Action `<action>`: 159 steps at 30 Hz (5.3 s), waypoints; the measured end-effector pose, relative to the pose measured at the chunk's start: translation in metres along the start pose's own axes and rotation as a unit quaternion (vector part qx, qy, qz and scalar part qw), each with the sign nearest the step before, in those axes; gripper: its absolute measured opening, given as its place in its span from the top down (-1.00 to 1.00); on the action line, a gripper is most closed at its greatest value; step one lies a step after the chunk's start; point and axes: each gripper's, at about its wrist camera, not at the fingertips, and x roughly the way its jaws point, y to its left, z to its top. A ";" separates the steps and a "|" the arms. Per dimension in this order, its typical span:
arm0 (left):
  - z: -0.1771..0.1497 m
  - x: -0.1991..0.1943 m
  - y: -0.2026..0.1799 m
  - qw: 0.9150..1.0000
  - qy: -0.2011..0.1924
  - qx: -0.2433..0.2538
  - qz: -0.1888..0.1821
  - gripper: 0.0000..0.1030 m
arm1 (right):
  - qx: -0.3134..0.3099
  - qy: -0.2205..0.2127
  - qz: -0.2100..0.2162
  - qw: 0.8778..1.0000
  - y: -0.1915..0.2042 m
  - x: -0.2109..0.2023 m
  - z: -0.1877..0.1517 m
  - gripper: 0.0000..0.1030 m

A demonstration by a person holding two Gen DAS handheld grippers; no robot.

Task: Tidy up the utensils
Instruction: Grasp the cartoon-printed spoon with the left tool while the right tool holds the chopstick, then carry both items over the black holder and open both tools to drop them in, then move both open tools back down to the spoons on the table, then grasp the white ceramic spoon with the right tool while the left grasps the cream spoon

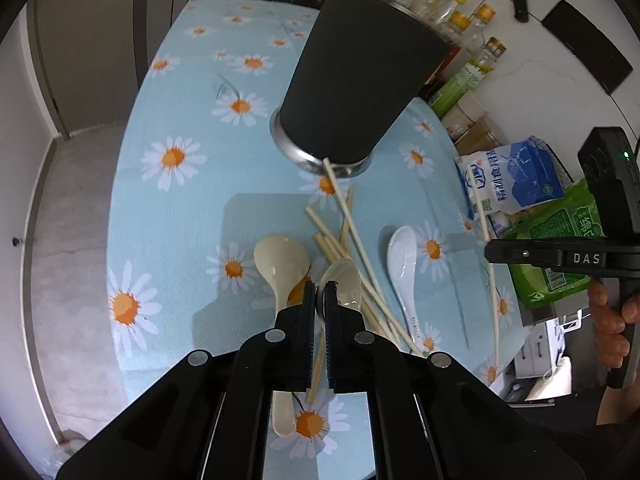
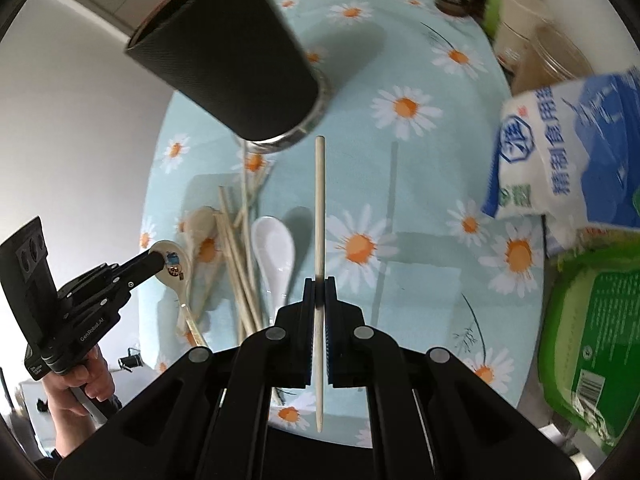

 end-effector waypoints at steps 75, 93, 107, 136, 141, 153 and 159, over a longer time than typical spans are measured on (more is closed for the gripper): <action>0.161 -0.039 -0.067 0.950 -0.261 0.140 0.102 0.79 | -0.097 -0.350 0.109 0.925 0.037 -0.067 0.125 0.57; 0.149 -0.058 -0.058 0.954 -0.266 0.110 0.084 0.70 | -0.093 -0.362 0.111 0.921 0.034 -0.092 0.095 0.57; 0.095 -0.075 -0.032 0.970 -0.231 0.057 0.053 0.54 | -0.121 -0.322 0.095 0.934 0.020 -0.089 0.038 0.47; -0.013 0.019 0.023 0.999 0.013 -0.030 0.036 0.41 | -0.109 -0.054 0.121 0.985 -0.010 0.056 0.007 0.32; -0.016 0.021 0.023 0.999 0.022 -0.029 0.036 0.41 | -0.111 -0.038 0.126 0.985 -0.009 0.065 0.008 0.40; -0.016 0.029 0.022 0.998 0.040 -0.031 0.040 0.41 | -0.106 -0.017 0.139 0.984 -0.012 0.080 0.010 0.88; -0.015 0.035 0.020 0.997 0.052 -0.028 0.047 0.40 | -0.113 -0.030 0.132 0.984 -0.010 0.075 0.009 0.91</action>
